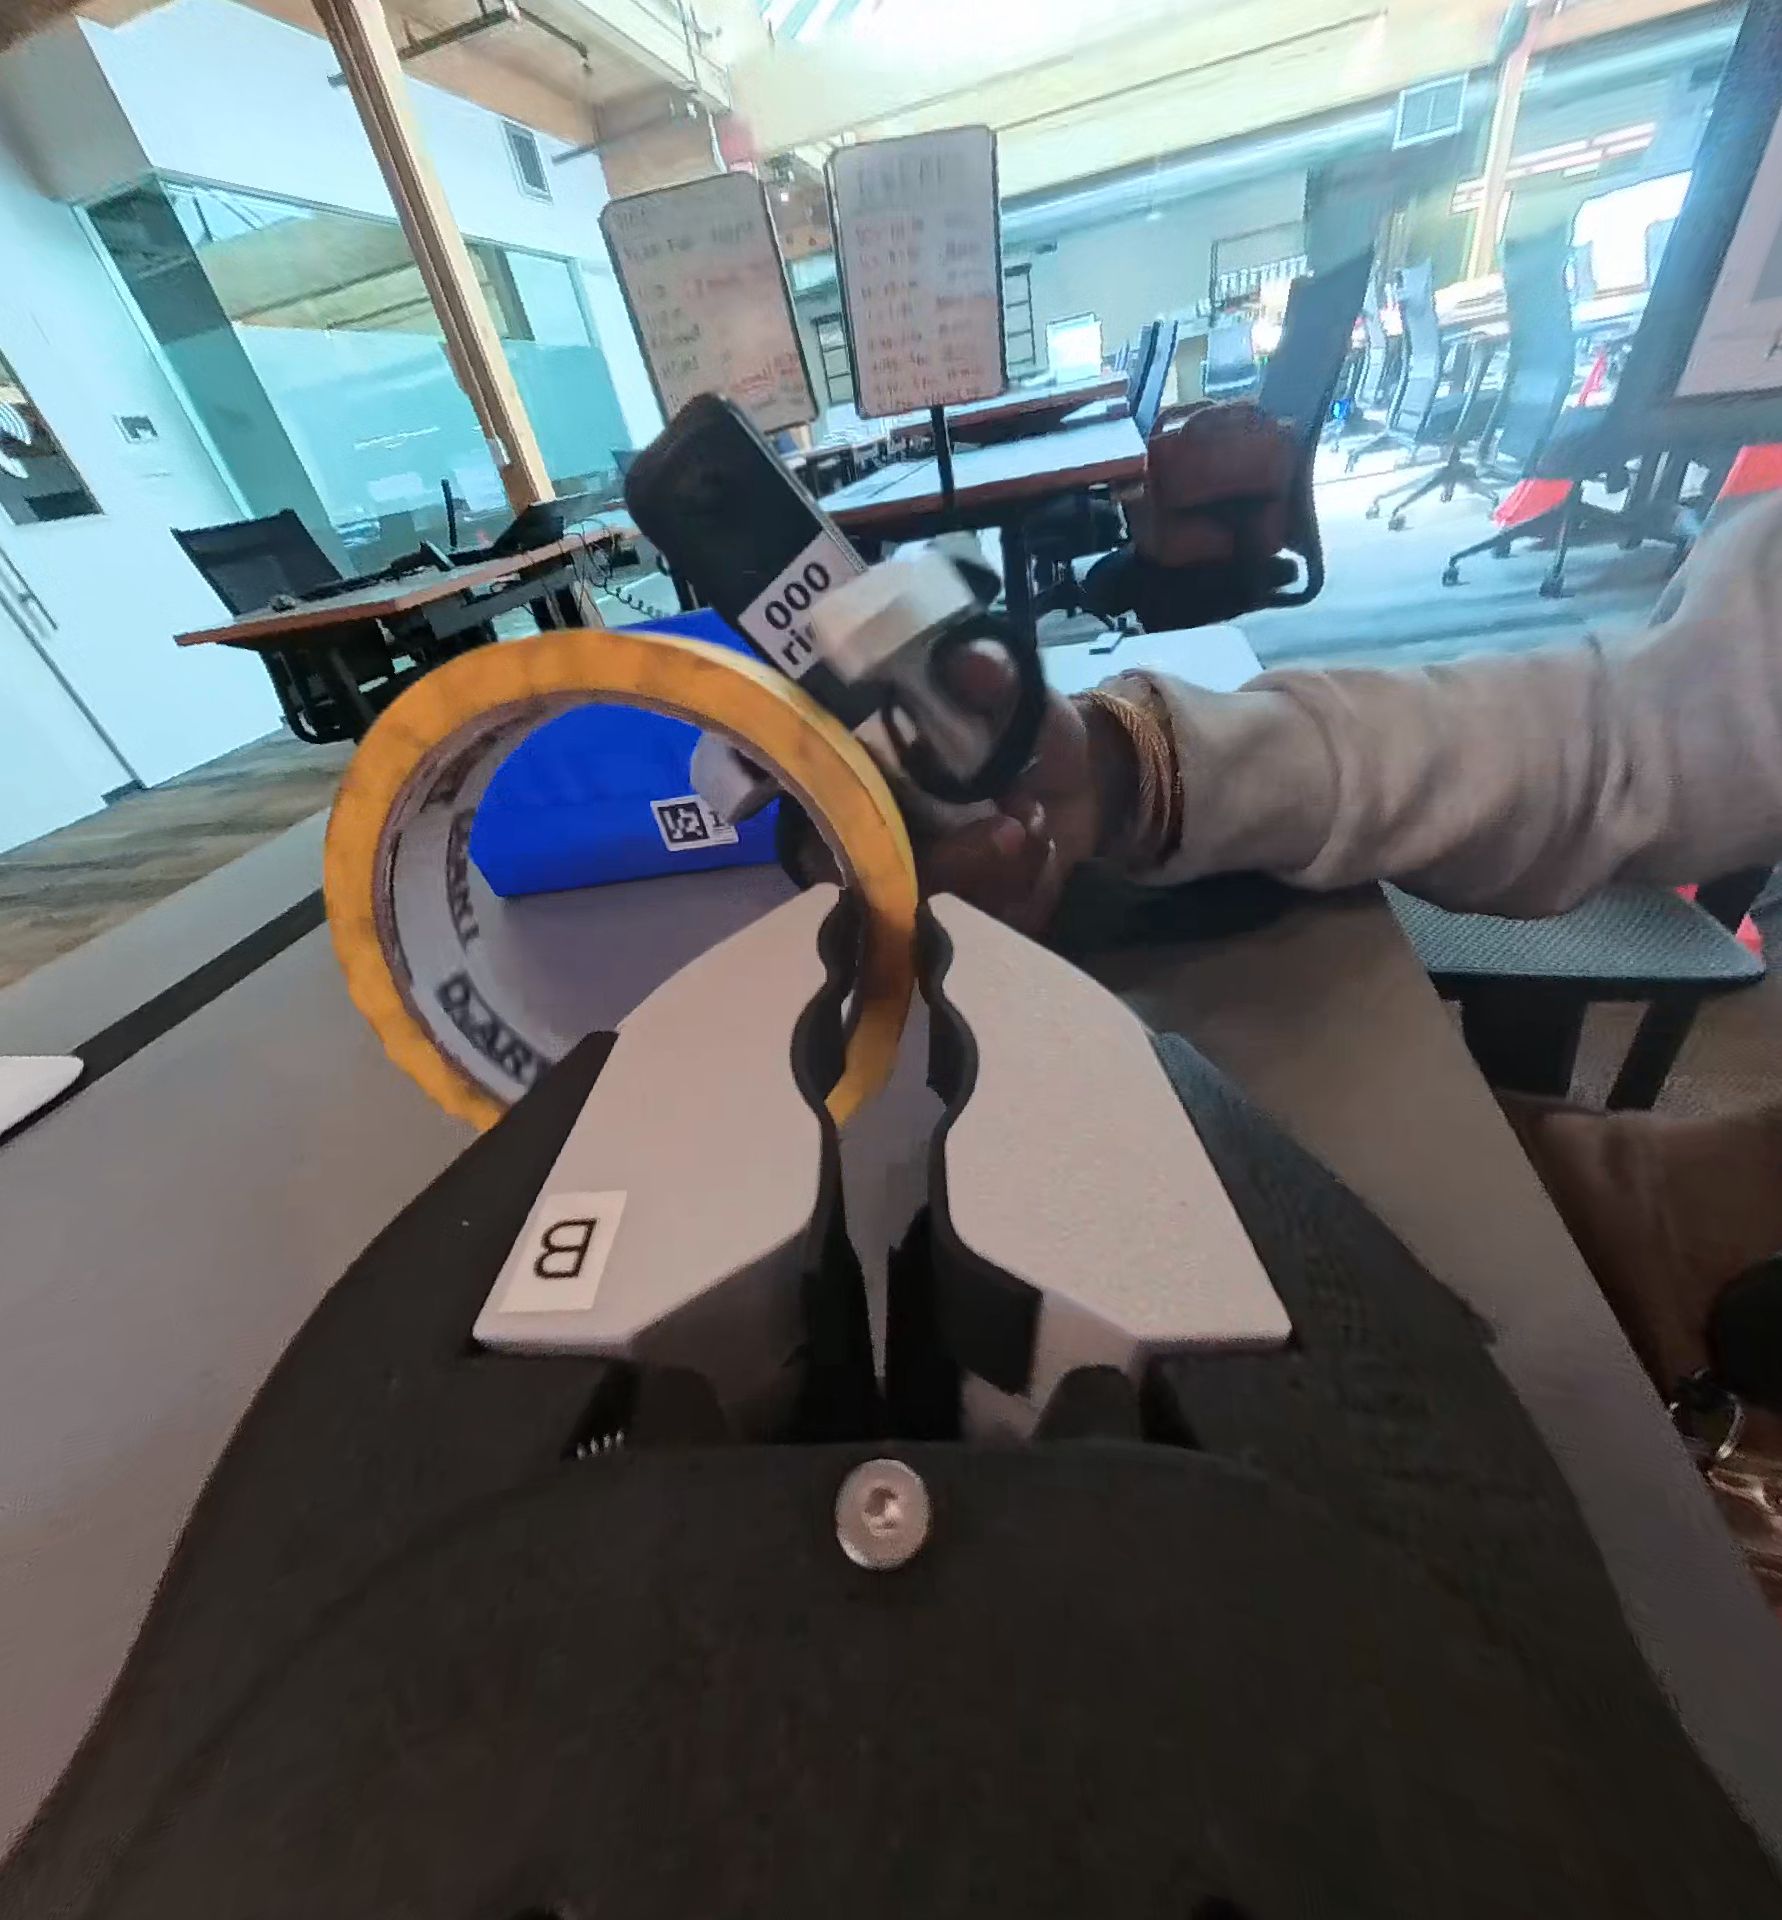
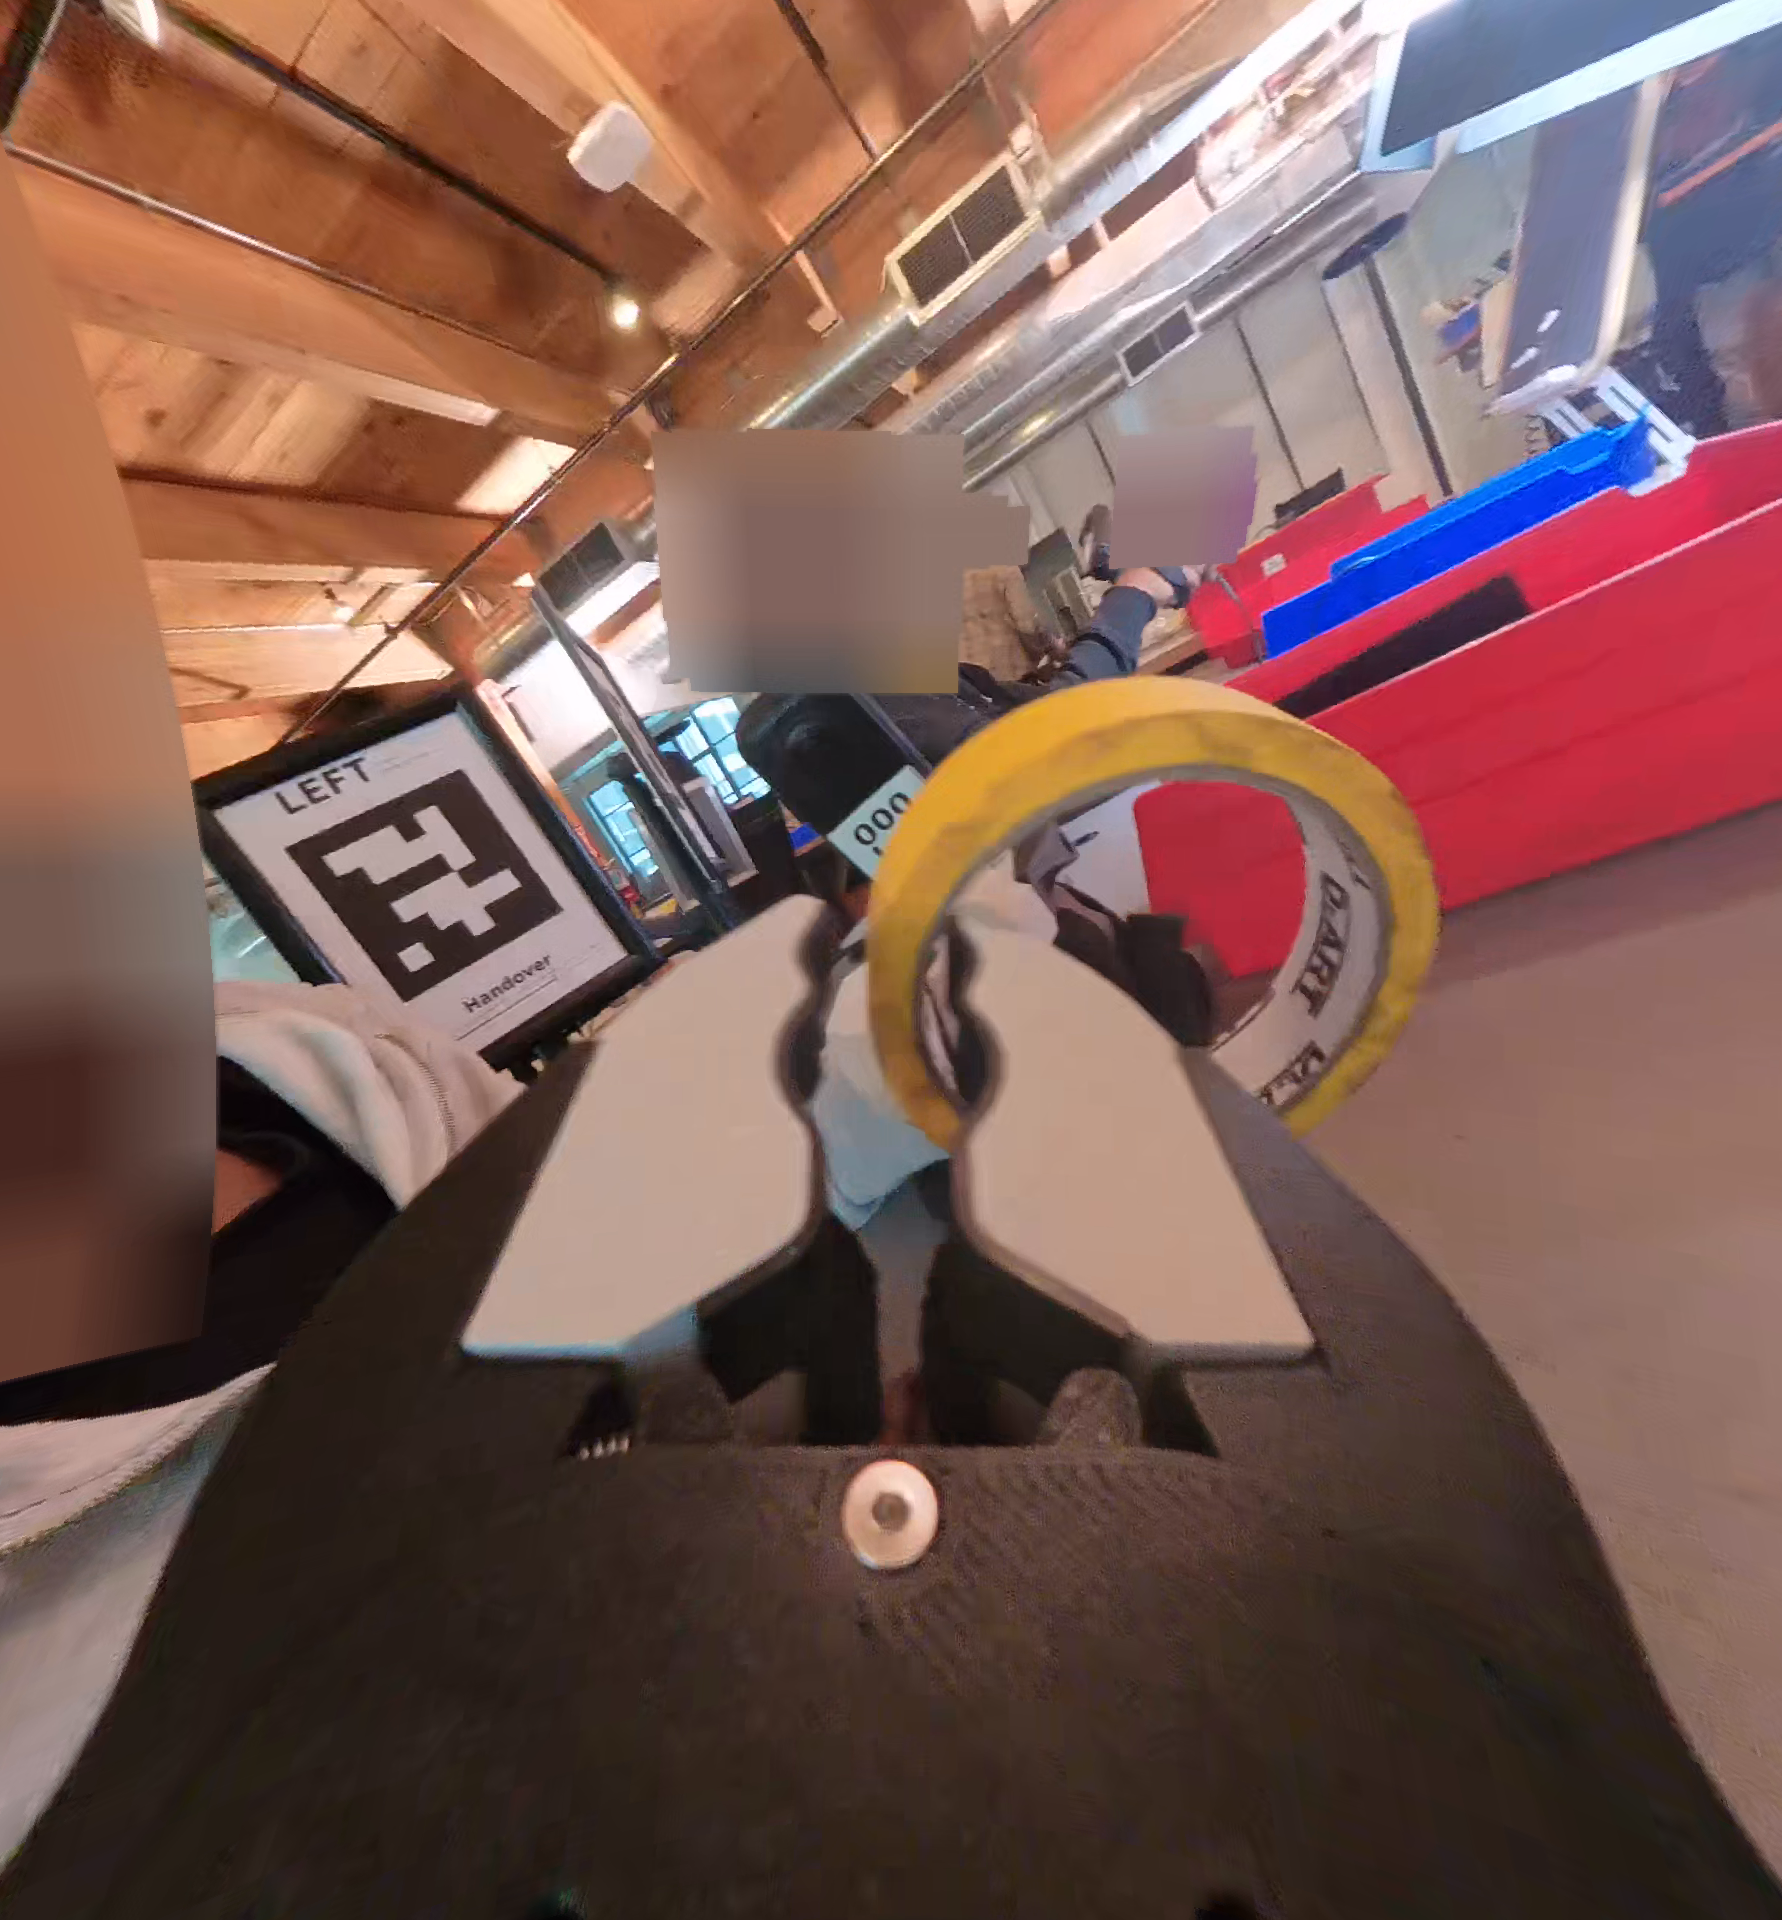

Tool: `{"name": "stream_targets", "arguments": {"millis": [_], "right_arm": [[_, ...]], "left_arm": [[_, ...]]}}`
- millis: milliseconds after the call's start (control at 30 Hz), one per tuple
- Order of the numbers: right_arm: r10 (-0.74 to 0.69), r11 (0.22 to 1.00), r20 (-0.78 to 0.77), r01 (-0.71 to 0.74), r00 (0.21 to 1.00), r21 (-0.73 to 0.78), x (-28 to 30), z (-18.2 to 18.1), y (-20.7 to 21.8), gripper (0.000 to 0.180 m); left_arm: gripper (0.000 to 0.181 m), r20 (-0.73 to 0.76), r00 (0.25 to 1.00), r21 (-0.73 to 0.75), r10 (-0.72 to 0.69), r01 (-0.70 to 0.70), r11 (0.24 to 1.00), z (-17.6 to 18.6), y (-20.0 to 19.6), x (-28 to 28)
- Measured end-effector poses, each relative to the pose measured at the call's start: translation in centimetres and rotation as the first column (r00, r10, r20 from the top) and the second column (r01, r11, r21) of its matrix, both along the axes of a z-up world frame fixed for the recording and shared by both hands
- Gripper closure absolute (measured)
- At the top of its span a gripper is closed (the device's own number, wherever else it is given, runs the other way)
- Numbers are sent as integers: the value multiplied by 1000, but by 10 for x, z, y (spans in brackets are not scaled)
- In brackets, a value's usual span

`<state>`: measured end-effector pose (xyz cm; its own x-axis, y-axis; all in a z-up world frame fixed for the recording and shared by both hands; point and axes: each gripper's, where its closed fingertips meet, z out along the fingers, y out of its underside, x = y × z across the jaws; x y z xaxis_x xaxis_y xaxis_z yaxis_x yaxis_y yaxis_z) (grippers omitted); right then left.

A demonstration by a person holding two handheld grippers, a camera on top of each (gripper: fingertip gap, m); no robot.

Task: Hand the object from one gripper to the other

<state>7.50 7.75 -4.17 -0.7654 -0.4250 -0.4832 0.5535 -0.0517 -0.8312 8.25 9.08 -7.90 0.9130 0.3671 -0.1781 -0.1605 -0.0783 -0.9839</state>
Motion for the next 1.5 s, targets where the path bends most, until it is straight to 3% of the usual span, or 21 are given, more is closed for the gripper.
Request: {"name": "stream_targets", "arguments": {"millis": [33, 133, 233, 300, 433, 533, 600, 700, 800, 900, 1000, 1100, 1233, 1333, 1433, 1500], "right_arm": [[-4, 1000, 1, 4, 1000, -1, -1, -1, 0, 168], [-27, 999, -134, 31, 991, 25, 5, -6, -1, 169], [-84, 994, -379, 105, 922, 36, 13, -15, -4, 170], [-106, 990, -524, 141, 845, 27, 19, -21, -7, 169], [-126, 969, -774, 245, 620, 39, 21, -43, -17, 169], [-139, 959, -827, 284, 545, 25, 20, -48, -20, 169], [-128, 960, -807, 276, 576, 44, 20, -49, -20, 169], [-122, 965, -699, 249, 705, 82, 17, -45, -18, 160], [-141, 983, -493, 179, 859, 31, 14, -20, -9, 154], [-120, 993, -281, 118, 952, -24, 8, 0, 2, 154], [-84, 996, -127, 80, 988, -32, 1, 5, 5, 158], [-80, 997, -72, 81, 994, 19, -4, -1, 2, 161], [-107, 994, -171, 108, 979, -3, 0, 0, 3, 165], [-253, 962, -435, 271, 864, -22, -2, -3, -2, 168], [-357, 906, -689, 415, 631, -89, -4, -4, -4, 168], [-377, 892, -743, 433, 553, -130, -3, -3, -5, 168]], "left_arm": [[171, 5, 1000, -14, -4, 5, 1000, -2, 1, 0], [169, 77, 997, -9, -23, 23, 1000, -7, 2, 1], [143, 174, 977, 144, -121, 96, 985, 8, 0, 9], [136, 226, 954, 261, -196, 135, 956, 22, -5, 13], [145, 330, 911, 401, -248, 103, 910, 32, -18, 5], [164, 367, 887, 421, -279, 109, 900, 30, -19, 4], [166, 332, 902, 401, -275, 129, 907, 30, -17, 7], [169, 244, 948, 308, -204, 123, 943, 25, -13, 9], [170, 148, 977, 217, -153, 119, 969, 19, -8, 10], [171, 70, 988, 119, -137, 128, 985, 11, -1, 14], [170, 54, 993, 37, -106, 104, 994, -1, 3, 11], [170, 59, 994, -4, -96, 97, 995, -8, 5, 10], [167, 138, 986, 56, -89, 82, 995, -4, 3, 6], [146, 240, 957, 261, -162, 98, 960, 18, -5, 2], [146, 312, 904, 467, -292, 122, 876, 48, -16, -9], [146, 344, 863, 504, -371, 164, 848, 59, -13, -13]]}}
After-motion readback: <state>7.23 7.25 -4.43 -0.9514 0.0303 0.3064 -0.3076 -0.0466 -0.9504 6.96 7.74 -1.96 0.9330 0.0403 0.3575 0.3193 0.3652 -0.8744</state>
